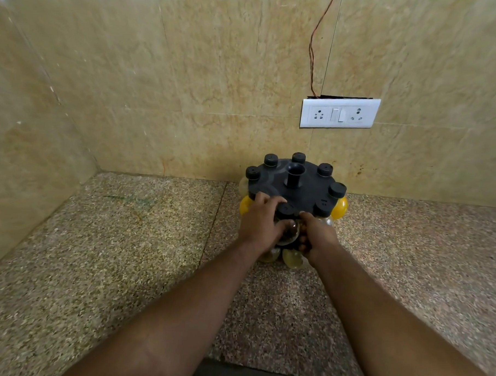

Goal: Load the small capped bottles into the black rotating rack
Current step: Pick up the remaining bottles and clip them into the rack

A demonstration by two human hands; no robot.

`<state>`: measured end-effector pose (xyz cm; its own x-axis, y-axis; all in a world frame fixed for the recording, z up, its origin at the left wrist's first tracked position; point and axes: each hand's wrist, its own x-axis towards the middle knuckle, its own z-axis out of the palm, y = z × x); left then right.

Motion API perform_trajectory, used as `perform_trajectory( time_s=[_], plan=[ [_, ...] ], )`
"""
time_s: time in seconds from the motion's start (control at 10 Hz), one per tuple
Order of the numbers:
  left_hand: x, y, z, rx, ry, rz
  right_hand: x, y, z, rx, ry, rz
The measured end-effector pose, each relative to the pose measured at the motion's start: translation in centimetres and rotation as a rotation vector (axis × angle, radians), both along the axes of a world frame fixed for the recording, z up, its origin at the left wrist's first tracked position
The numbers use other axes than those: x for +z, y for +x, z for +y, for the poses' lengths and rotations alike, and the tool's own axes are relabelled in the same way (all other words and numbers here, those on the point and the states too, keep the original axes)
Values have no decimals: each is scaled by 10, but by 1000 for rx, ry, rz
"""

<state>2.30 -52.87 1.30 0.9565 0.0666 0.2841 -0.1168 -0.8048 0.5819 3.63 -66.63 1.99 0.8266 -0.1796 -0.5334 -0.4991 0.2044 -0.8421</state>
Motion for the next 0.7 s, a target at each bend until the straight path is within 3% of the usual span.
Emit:
perform_trajectory(
  time_s=[0.2,0.7],
  plan=[
    [-4,7,-8,116,-5,6,-3,-3,3,20,-13,-39],
    [-1,-21,1,105,-107,-42,3,-38,8,1,-41,-126]
  ],
)
